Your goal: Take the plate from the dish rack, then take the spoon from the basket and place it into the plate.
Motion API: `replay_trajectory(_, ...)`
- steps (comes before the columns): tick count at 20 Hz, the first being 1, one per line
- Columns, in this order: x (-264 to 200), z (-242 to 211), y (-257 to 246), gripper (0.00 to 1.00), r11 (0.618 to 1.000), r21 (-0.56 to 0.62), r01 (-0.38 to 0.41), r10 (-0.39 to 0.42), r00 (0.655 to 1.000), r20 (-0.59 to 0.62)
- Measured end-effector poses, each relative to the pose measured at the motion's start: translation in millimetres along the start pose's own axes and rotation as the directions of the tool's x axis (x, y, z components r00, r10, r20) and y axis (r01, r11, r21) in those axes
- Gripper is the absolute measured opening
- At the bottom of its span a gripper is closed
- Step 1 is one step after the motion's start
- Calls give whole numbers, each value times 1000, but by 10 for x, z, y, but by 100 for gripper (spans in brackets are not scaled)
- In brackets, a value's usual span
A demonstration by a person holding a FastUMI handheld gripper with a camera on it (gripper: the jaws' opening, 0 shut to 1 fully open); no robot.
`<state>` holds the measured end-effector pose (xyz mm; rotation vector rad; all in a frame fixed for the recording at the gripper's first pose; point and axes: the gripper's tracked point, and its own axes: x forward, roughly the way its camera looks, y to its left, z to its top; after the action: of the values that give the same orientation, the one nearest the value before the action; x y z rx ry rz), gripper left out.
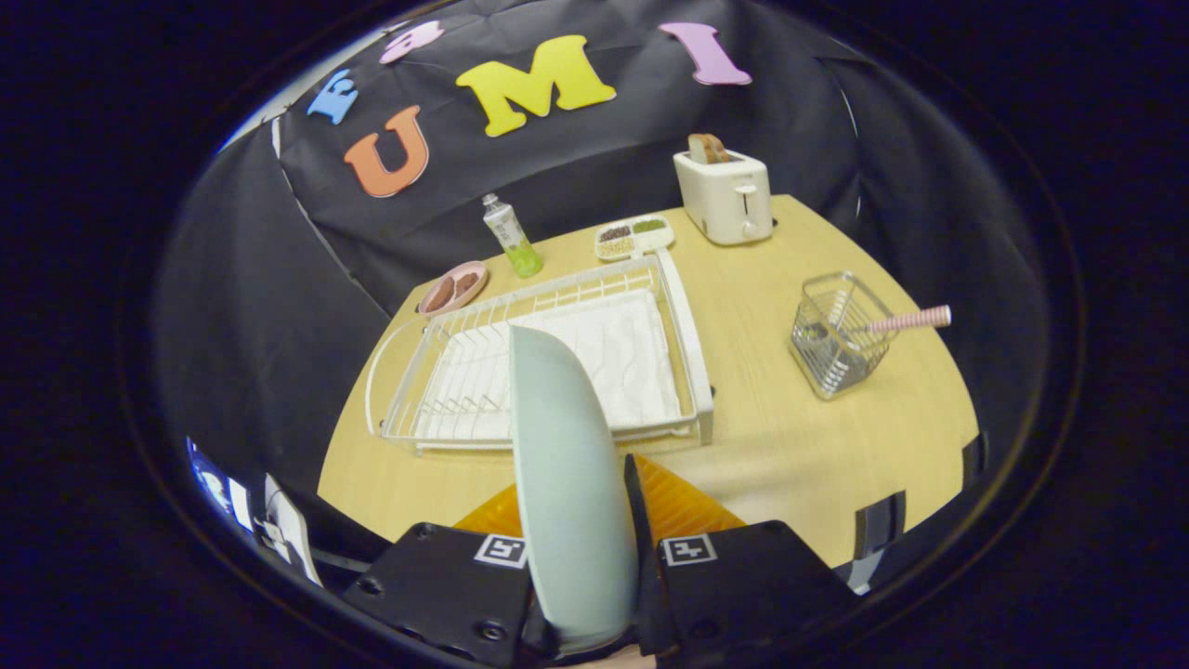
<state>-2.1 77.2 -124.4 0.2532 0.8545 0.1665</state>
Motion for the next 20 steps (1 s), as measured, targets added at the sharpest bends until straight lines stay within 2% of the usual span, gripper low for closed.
replay_trajectory(2,133,-282,-156,37,992,116,-57,63,997,-44)
replay_trajectory(4,256,-475,-186,37,965,230,-125,148,985,-85)
replay_trajectory(9,536,-535,-373,37,894,412,-175,229,970,-87)
replay_trajectory(11,589,-507,-436,42,889,426,-169,220,973,-71)
replay_trajectory(14,631,-483,-488,55,876,450,-171,227,971,-73)
replay_trajectory(17,651,-435,-564,67,901,404,-160,197,979,-52)
replay_trajectory(20,565,-336,-589,74,923,344,-174,186,983,-2)
